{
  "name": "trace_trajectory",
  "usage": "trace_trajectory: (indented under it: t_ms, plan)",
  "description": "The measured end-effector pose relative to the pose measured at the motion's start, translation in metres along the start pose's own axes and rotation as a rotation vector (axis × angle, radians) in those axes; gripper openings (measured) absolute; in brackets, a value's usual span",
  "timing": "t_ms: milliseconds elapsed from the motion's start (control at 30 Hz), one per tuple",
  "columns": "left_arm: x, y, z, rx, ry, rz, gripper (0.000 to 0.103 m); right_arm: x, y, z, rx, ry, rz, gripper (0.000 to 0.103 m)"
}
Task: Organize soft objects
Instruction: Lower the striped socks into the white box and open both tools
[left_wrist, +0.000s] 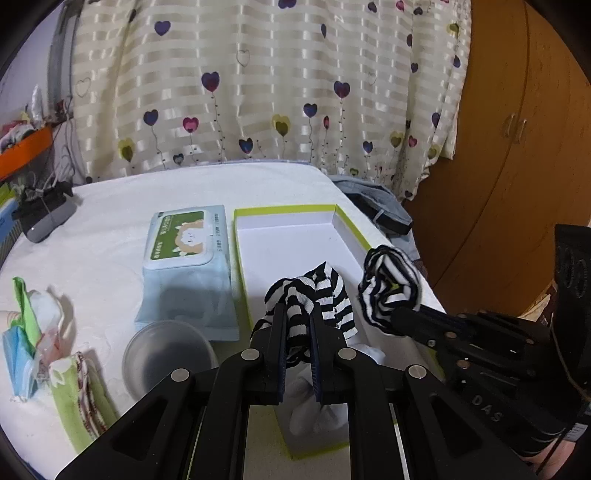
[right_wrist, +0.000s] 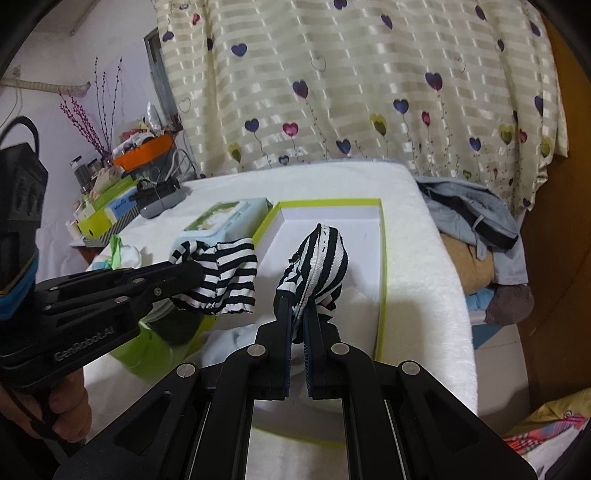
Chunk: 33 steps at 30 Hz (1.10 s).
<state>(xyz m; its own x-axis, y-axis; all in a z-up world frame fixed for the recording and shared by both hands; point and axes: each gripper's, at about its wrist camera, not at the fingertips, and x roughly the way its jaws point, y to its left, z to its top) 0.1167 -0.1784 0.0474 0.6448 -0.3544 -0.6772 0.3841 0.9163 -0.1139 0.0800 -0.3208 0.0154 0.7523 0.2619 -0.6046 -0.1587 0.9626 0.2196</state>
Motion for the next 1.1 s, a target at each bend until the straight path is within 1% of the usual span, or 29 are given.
trace_trajectory:
  t_ms: [133, 333, 400, 500, 600, 667, 700, 733, 867, 1100]
  plan:
    - [0.012, -0.001, 0.002, 0.004, 0.019, 0.004, 0.01, 0.014, -0.008, 0.0, 0.01, 0.026, 0.001, 0.006]
    - [0.026, -0.005, 0.005, 0.007, 0.041, 0.006, 0.01, 0.021, -0.015, 0.002, 0.021, 0.045, 0.004, 0.006]
    - [0.028, -0.007, 0.005, 0.012, 0.046, 0.004, 0.01, 0.021, -0.017, 0.002, 0.023, 0.047, -0.015, 0.008]
    - [0.03, -0.012, 0.005, 0.027, 0.046, 0.0, 0.01, 0.02, -0.018, 0.001, 0.021, 0.044, -0.017, 0.015]
    - [0.033, -0.014, 0.005, 0.031, 0.049, 0.0, 0.011, 0.018, -0.018, 0.001, 0.014, 0.039, -0.023, 0.016]
    - [0.035, -0.013, 0.005, 0.025, 0.06, -0.002, 0.017, 0.015, -0.019, 0.001, 0.015, 0.031, -0.028, 0.021]
    - [0.035, -0.013, 0.005, 0.024, 0.061, -0.001, 0.017, 0.013, -0.02, 0.002, 0.018, 0.026, -0.03, 0.027]
    - [0.034, -0.014, 0.005, 0.028, 0.059, 0.001, 0.019, 0.011, -0.021, 0.001, 0.021, 0.02, -0.032, 0.029]
    - [0.027, -0.015, 0.006, 0.032, 0.043, -0.023, 0.028, 0.004, -0.021, 0.001, 0.026, 0.009, -0.041, 0.03]
    - [0.011, -0.015, 0.004, 0.037, 0.024, -0.028, 0.028, -0.011, -0.016, -0.001, 0.028, -0.009, -0.054, 0.03]
